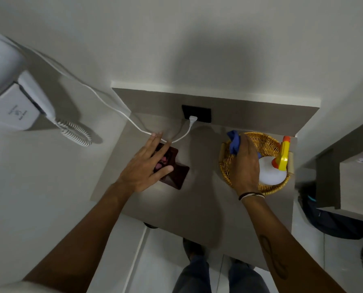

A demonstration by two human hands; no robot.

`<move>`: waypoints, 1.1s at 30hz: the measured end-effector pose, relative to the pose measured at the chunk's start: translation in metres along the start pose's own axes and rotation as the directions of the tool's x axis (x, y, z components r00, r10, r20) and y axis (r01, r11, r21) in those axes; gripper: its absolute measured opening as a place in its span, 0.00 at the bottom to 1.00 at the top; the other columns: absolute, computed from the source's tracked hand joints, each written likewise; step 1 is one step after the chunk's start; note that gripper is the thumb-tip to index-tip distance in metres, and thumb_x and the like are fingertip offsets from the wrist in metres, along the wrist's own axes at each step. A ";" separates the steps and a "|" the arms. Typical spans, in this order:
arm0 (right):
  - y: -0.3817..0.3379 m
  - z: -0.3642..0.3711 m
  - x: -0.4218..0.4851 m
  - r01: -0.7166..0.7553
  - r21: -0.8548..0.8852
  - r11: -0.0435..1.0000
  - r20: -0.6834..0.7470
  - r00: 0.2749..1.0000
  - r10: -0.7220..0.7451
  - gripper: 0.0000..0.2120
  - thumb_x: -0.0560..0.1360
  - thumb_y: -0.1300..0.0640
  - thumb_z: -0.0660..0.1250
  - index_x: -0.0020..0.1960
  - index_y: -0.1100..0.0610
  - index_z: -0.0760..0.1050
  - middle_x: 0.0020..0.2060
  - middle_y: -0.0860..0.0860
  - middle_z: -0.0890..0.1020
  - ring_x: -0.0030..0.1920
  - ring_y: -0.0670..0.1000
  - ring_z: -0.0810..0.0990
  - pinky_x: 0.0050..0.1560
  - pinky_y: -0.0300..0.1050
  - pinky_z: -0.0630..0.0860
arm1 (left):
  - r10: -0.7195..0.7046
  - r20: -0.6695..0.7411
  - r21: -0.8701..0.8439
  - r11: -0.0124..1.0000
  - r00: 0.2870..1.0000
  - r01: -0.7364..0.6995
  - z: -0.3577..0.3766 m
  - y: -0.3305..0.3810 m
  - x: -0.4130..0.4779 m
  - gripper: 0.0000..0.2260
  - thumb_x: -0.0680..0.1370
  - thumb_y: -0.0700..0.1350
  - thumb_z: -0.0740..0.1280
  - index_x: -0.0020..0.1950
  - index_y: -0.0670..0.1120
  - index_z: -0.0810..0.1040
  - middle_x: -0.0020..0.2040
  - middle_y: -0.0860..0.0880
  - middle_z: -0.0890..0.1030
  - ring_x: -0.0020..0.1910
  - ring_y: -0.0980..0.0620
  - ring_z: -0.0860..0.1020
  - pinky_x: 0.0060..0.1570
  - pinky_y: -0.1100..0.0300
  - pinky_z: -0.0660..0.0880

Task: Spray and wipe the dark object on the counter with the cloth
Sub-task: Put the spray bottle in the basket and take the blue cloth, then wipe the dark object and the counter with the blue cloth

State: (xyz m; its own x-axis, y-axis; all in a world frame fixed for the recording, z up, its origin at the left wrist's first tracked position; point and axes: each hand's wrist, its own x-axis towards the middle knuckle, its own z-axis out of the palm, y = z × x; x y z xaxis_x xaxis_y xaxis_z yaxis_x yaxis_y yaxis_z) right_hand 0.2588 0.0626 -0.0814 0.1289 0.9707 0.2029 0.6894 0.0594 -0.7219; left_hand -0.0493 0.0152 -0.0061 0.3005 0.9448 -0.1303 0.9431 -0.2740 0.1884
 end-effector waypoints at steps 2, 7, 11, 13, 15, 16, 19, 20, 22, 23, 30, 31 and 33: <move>0.001 -0.003 -0.003 -0.029 0.069 0.997 -0.018 0.999 0.030 0.22 0.79 0.72 0.66 0.72 0.66 0.71 0.65 0.63 0.80 0.65 0.64 0.79 0.70 0.49 0.72 | 0.004 0.049 -0.008 1.000 0.999 -0.004 -0.003 -0.003 -0.001 0.42 0.81 0.73 0.55 0.88 0.53 0.47 0.87 0.52 0.37 0.86 0.49 0.38 0.78 0.32 0.61; 0.003 -0.011 -0.010 -0.048 0.139 0.989 0.099 0.995 0.034 0.24 0.79 0.69 0.69 0.73 0.68 0.69 0.67 0.66 0.78 0.66 0.68 0.79 0.67 0.68 0.76 | -0.082 0.031 -0.048 0.995 0.996 0.084 -0.001 0.007 0.002 0.42 0.79 0.70 0.60 0.87 0.52 0.51 0.88 0.51 0.42 0.87 0.48 0.41 0.77 0.33 0.63; -0.004 -0.018 -0.021 -0.037 0.327 0.944 0.172 0.985 -0.021 0.25 0.83 0.70 0.61 0.78 0.66 0.61 0.74 0.65 0.71 0.74 0.63 0.72 0.74 0.61 0.71 | -0.205 -0.070 -0.102 0.975 0.976 0.197 0.001 0.010 0.004 0.37 0.78 0.61 0.63 0.84 0.49 0.60 0.86 0.45 0.56 0.85 0.41 0.54 0.76 0.32 0.67; -0.010 -0.021 -0.023 -0.038 0.308 0.951 0.162 0.987 -0.013 0.27 0.82 0.67 0.60 0.80 0.58 0.62 0.76 0.57 0.71 0.74 0.47 0.70 0.76 0.48 0.70 | -0.251 -0.100 -0.184 0.956 0.963 0.229 -0.001 0.002 0.003 0.36 0.78 0.60 0.62 0.84 0.49 0.61 0.85 0.45 0.59 0.83 0.42 0.58 0.77 0.35 0.66; -0.019 -0.018 -0.027 -0.022 0.404 0.914 0.188 0.980 -0.060 0.25 0.83 0.66 0.62 0.78 0.58 0.64 0.72 0.54 0.74 0.70 0.36 0.72 0.73 0.42 0.72 | -0.285 -0.111 -0.261 0.933 0.952 0.249 -0.005 -0.008 0.000 0.35 0.78 0.59 0.60 0.84 0.50 0.61 0.84 0.46 0.60 0.83 0.44 0.58 0.79 0.40 0.63; -0.025 -0.014 -0.029 0.004 0.434 0.901 0.218 0.970 -0.109 0.23 0.83 0.64 0.63 0.77 0.59 0.65 0.71 0.54 0.75 0.70 0.38 0.73 0.72 0.43 0.73 | -0.303 -0.109 -0.289 0.921 0.947 0.261 -0.006 -0.014 0.000 0.35 0.78 0.58 0.60 0.85 0.50 0.61 0.84 0.46 0.60 0.83 0.45 0.58 0.80 0.41 0.61; -0.045 0.006 -0.041 0.067 0.460 0.886 0.321 0.917 -0.236 0.25 0.84 0.52 0.60 0.77 0.62 0.66 0.72 0.58 0.76 0.72 0.55 0.76 0.72 0.58 0.73 | -0.339 -0.104 -0.338 0.896 0.935 0.287 -0.004 -0.028 -0.002 0.33 0.81 0.54 0.59 0.86 0.49 0.58 0.86 0.47 0.57 0.85 0.48 0.55 0.83 0.41 0.57; -0.052 0.014 -0.045 0.086 0.468 0.879 0.335 0.904 -0.267 0.24 0.84 0.53 0.60 0.77 0.62 0.67 0.73 0.56 0.74 0.73 0.54 0.74 0.73 0.59 0.71 | -0.342 -0.105 -0.357 0.889 0.934 0.285 -0.002 -0.033 -0.004 0.33 0.82 0.54 0.58 0.86 0.49 0.57 0.87 0.48 0.56 0.85 0.49 0.53 0.83 0.41 0.56; -0.067 0.031 -0.054 0.130 0.501 0.856 0.311 0.895 -0.319 0.24 0.83 0.59 0.63 0.78 0.57 0.65 0.74 0.49 0.71 0.75 0.47 0.69 0.76 0.56 0.68 | -0.321 -0.092 -0.377 0.887 0.943 0.265 0.001 -0.044 -0.007 0.36 0.82 0.62 0.58 0.87 0.48 0.55 0.88 0.50 0.53 0.86 0.51 0.49 0.84 0.43 0.53; -0.074 0.040 -0.058 0.126 0.522 0.844 0.309 0.894 -0.325 0.24 0.83 0.60 0.63 0.78 0.56 0.65 0.74 0.48 0.70 0.75 0.45 0.68 0.77 0.55 0.67 | -0.297 -0.063 -0.376 0.892 0.953 0.253 0.001 -0.050 -0.009 0.42 0.79 0.67 0.61 0.87 0.48 0.53 0.88 0.51 0.50 0.86 0.52 0.47 0.84 0.46 0.51; -0.105 0.075 -0.051 -0.095 0.631 0.770 0.344 0.924 -0.167 0.22 0.82 0.69 0.61 0.75 0.58 0.70 0.70 0.52 0.78 0.70 0.49 0.77 0.71 0.56 0.74 | -0.213 0.034 -0.371 0.905 0.976 0.210 -0.006 -0.075 -0.007 0.61 0.57 0.77 0.78 0.82 0.52 0.57 0.81 0.54 0.60 0.79 0.51 0.62 0.77 0.47 0.66; -0.106 0.079 -0.051 -0.113 0.645 0.756 0.347 0.925 -0.157 0.23 0.81 0.69 0.62 0.75 0.57 0.70 0.70 0.52 0.78 0.70 0.50 0.77 0.71 0.56 0.74 | -0.202 0.006 -0.379 0.906 0.979 0.189 -0.007 -0.075 -0.006 0.59 0.58 0.77 0.77 0.80 0.51 0.60 0.77 0.53 0.64 0.75 0.52 0.65 0.74 0.46 0.69; -0.106 0.087 -0.054 -0.115 0.648 0.753 0.367 0.914 -0.175 0.25 0.79 0.69 0.65 0.75 0.56 0.70 0.72 0.52 0.76 0.72 0.51 0.75 0.73 0.57 0.73 | -0.177 -0.019 -0.403 0.902 0.984 0.155 -0.007 -0.074 -0.002 0.56 0.58 0.78 0.76 0.77 0.50 0.63 0.73 0.51 0.66 0.71 0.51 0.68 0.72 0.47 0.69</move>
State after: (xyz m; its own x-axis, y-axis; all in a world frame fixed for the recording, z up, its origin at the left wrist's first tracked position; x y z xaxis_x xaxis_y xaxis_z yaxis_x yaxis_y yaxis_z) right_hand 0.1164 0.0237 -0.0735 -0.2645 0.9619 0.0696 0.0420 0.0836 -0.9956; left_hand -0.1203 0.0348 -0.0129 0.1257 0.9817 -0.1429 0.8397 -0.0285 0.5423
